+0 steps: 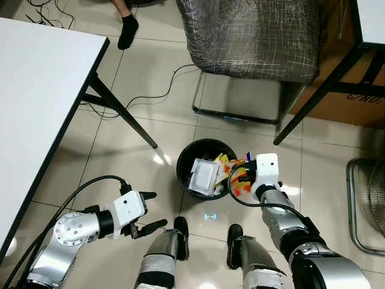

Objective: Picking trash to rubbish bin

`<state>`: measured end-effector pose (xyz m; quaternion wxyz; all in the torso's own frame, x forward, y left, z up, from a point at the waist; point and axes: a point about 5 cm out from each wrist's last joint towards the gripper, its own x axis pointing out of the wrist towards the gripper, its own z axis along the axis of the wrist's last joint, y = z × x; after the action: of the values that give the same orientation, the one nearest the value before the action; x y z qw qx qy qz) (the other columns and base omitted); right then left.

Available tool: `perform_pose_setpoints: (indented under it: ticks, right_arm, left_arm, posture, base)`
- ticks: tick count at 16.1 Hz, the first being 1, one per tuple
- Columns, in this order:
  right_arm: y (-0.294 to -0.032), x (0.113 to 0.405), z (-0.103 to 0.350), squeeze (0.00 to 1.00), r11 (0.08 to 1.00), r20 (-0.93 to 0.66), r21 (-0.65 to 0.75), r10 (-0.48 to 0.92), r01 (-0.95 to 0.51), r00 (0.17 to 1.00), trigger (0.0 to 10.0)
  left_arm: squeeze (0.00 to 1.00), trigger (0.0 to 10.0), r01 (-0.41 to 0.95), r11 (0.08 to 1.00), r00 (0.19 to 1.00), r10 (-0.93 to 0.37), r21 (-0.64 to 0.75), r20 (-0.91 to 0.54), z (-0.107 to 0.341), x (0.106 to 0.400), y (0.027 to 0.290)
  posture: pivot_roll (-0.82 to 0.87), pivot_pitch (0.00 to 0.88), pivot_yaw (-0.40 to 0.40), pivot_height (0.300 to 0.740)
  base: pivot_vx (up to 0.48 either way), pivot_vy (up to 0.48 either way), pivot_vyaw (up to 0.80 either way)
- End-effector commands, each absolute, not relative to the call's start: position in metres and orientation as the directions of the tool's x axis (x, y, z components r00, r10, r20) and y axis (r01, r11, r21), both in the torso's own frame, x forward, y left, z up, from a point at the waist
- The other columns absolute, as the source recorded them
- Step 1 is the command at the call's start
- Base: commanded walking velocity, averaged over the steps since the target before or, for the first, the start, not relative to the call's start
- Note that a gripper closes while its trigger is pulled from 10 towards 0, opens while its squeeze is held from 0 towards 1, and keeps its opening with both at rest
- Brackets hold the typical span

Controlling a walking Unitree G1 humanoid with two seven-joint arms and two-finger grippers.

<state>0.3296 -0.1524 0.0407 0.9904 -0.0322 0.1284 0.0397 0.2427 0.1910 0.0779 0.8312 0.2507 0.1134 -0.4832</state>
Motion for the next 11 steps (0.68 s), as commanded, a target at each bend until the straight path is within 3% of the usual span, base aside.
perform_pose_setpoints:
  ticks: [1, 11]
  right_arm:
    - [-0.1501, 0.3196, 0.0278, 1.00, 0.994, -0.298, -0.052, 0.074, -0.093, 0.952, 10.0]
    - [-0.1500, 0.3174, 0.0267, 1.00, 0.992, -0.287, -0.061, 0.086, -0.108, 0.954, 10.0]
  left_arm:
    - [0.00, 10.0, 0.875, 0.397, 0.484, -0.742, 0.278, -0.463, 0.0714, 0.2344, 0.1960]
    - [0.00, 10.0, 0.878, 0.388, 0.478, -0.746, 0.279, -0.465, 0.0731, 0.2338, 0.1940]
  posture:
    - [0.38, 0.462, 0.122, 0.740]
    - [0.38, 0.457, 0.123, 0.740]
  base:
    - [0.000, 0.000, 0.00]
    - [0.000, 0.000, 0.00]
